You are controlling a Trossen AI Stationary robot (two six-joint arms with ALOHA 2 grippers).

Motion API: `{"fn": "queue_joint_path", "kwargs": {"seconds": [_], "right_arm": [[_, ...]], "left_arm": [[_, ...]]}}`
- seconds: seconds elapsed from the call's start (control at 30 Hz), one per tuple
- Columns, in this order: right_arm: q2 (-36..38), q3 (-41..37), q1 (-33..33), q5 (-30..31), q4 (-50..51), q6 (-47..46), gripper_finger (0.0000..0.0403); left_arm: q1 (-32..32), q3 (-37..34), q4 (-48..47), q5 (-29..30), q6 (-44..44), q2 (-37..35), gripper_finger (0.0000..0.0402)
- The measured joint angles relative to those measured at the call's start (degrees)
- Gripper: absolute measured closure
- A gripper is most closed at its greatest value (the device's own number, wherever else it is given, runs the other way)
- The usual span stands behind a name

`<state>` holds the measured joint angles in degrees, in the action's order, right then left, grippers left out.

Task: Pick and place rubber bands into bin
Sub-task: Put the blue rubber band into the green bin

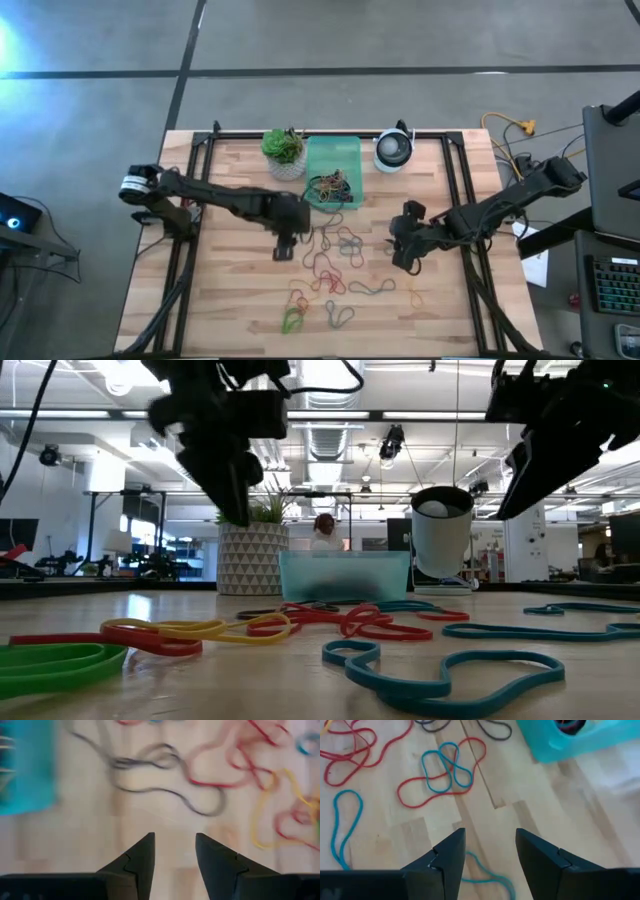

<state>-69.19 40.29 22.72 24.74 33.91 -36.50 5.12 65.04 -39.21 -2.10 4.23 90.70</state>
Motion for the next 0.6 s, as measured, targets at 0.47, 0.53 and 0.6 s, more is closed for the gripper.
{"fn": "queue_joint_path", "kwargs": {"seconds": [0.47,0.53,0.6], "right_arm": [[-0.5,-8.5,-1.0,-0.6,-32.5,20.5,0.0235],[-1.6,-10.3,-1.5,-0.7,-36.8,22.9,0.0238],[-3.4,-11.7,-2.1,-0.7,-40.2,25.0,0.0241]], "left_arm": [[9.9,-9.4,14.1,-0.8,8.3,0.0,0.0276],[10.4,-10.9,18.1,-0.8,9.1,0.0,0.0276],[10.8,-12.5,21.8,-0.8,9.2,-0.1,0.0276]]}}
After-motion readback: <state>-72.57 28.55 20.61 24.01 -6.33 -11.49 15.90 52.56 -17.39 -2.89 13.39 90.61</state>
